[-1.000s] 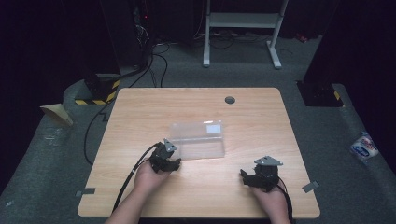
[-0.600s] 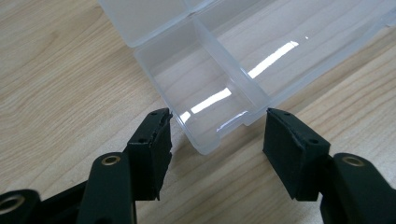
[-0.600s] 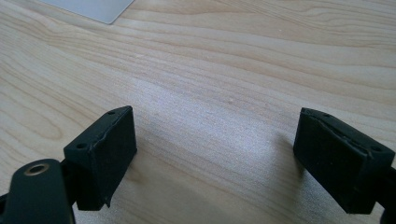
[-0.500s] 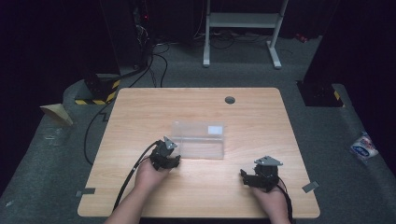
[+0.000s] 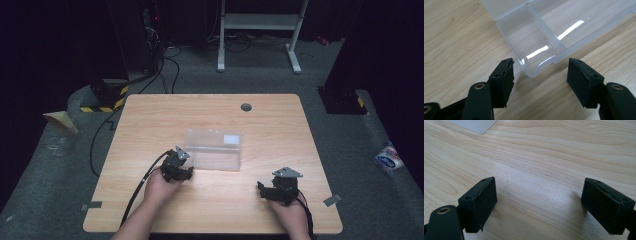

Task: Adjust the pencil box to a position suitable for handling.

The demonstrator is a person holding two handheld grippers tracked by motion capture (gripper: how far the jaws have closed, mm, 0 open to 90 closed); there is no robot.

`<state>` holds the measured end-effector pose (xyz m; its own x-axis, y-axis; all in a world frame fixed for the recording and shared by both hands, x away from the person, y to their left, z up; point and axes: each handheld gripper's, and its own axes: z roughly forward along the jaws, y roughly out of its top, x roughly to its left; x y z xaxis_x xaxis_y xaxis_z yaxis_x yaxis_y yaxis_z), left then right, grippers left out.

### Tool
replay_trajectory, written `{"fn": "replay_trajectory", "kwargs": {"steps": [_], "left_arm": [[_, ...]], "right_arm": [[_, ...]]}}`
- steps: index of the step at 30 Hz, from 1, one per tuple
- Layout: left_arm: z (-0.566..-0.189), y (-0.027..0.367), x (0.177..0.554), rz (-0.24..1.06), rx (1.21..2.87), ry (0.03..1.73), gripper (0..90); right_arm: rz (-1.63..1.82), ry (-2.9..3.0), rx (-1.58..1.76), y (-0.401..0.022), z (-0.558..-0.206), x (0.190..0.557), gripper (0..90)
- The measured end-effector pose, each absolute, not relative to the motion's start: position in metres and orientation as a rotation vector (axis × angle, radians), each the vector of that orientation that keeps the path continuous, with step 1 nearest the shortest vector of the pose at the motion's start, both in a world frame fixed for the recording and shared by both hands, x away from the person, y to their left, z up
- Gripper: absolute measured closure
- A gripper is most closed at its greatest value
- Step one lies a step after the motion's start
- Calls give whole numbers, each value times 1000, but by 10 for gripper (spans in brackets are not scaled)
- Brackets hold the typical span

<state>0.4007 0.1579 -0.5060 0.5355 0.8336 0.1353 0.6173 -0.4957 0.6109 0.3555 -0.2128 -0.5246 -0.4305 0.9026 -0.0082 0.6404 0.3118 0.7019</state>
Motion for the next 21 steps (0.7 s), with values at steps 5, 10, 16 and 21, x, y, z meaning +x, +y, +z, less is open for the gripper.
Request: {"fn": "replay_trajectory", "kwargs": {"steps": [5, 10, 16, 21], "left_arm": [[-501, 166, 398, 556, 2243, 1188, 351], [-496, 173, 395, 532, 2226, 1188, 346], [-493, 181, 391, 463, 2158, 1198, 359], [-490, 187, 386, 428, 2136, 1157, 346]], "right_arm": [[886, 2185, 1370, -213, -525, 355, 130], [887, 2185, 1370, -213, -525, 355, 130], [888, 2183, 1372, -213, -525, 355, 130], [888, 2183, 1372, -213, -525, 355, 130]]}}
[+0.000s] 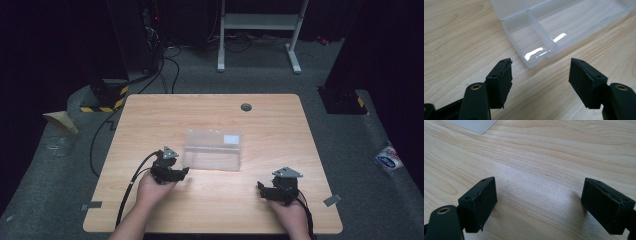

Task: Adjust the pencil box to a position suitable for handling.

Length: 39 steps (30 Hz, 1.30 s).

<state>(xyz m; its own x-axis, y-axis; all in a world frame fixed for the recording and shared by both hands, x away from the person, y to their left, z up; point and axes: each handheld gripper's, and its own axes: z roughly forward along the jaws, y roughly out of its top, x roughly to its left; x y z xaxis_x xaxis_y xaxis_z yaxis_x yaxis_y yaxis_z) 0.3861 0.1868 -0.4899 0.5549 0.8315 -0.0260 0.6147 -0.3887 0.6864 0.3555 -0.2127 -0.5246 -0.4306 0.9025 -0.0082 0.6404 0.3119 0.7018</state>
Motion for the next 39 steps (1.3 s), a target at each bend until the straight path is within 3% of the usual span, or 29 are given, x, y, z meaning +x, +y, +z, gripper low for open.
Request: {"fn": "replay_trajectory", "kwargs": {"steps": [21, 39], "left_arm": [[-480, 220, 361, 412, 2039, 1163, 362], [-493, 253, 337, 420, 1988, 1196, 333]], "right_arm": [[888, 2182, 1374, -213, -525, 355, 130], [888, 2182, 1374, -213, -525, 355, 130]]}}
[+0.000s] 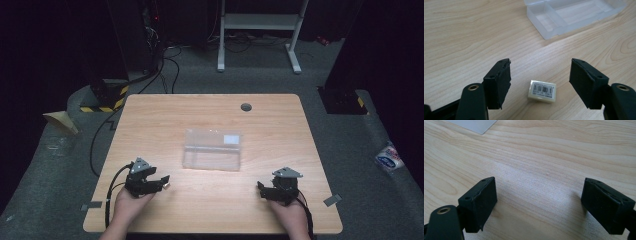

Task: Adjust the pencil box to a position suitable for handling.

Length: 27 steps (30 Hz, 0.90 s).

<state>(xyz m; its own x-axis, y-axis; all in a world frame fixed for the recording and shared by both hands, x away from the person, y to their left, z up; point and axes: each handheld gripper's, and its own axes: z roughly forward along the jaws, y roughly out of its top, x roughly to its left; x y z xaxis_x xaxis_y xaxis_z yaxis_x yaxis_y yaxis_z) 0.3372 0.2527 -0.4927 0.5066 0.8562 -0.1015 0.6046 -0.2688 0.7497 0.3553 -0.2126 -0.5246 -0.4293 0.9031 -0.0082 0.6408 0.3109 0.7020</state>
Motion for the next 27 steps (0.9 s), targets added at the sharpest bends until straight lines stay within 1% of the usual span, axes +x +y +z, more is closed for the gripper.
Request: {"fn": "replay_trajectory", "kwargs": {"steps": [6, 12, 14, 19, 27], "left_arm": [[-498, 257, 330, 409, 1975, 1203, 335], [-504, 258, 325, 403, 1971, 1200, 402], [-506, 258, 324, 408, 1978, 1194, 410], [-512, 256, 325, 400, 1990, 1208, 400], [-519, 248, 324, 430, 2021, 1200, 383]], "right_arm": [[888, 2182, 1373, -213, -525, 355, 130], [888, 2182, 1374, -213, -525, 355, 130], [888, 2182, 1374, -213, -525, 355, 130], [888, 2182, 1374, -213, -525, 355, 130], [888, 2182, 1373, -213, -525, 355, 130]]}}
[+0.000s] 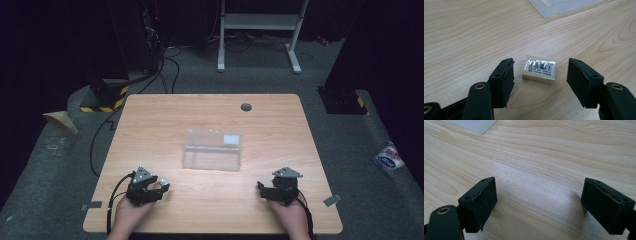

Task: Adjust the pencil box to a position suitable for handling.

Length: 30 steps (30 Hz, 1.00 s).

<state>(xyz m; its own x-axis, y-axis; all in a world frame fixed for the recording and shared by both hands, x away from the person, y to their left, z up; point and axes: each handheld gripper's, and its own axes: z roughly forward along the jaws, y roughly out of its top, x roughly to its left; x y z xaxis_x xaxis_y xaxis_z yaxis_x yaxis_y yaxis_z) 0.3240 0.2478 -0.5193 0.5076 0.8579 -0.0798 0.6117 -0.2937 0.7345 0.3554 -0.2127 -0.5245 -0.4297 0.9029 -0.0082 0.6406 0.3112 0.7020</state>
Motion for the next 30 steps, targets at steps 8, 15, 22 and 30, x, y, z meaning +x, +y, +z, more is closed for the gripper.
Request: {"fn": "replay_trajectory", "kwargs": {"steps": [8, 15, 22, 30], "left_arm": [[-524, 243, 324, 489, 2048, 1179, 382], [-526, 239, 322, 522, 2059, 1159, 396], [-526, 237, 321, 542, 2062, 1143, 416], [-526, 238, 321, 531, 2060, 1135, 451]], "right_arm": [[887, 2181, 1374, -213, -525, 355, 131], [883, 2178, 1371, -212, -525, 355, 132], [884, 2178, 1371, -212, -525, 355, 132], [884, 2178, 1371, -213, -525, 355, 132]]}}
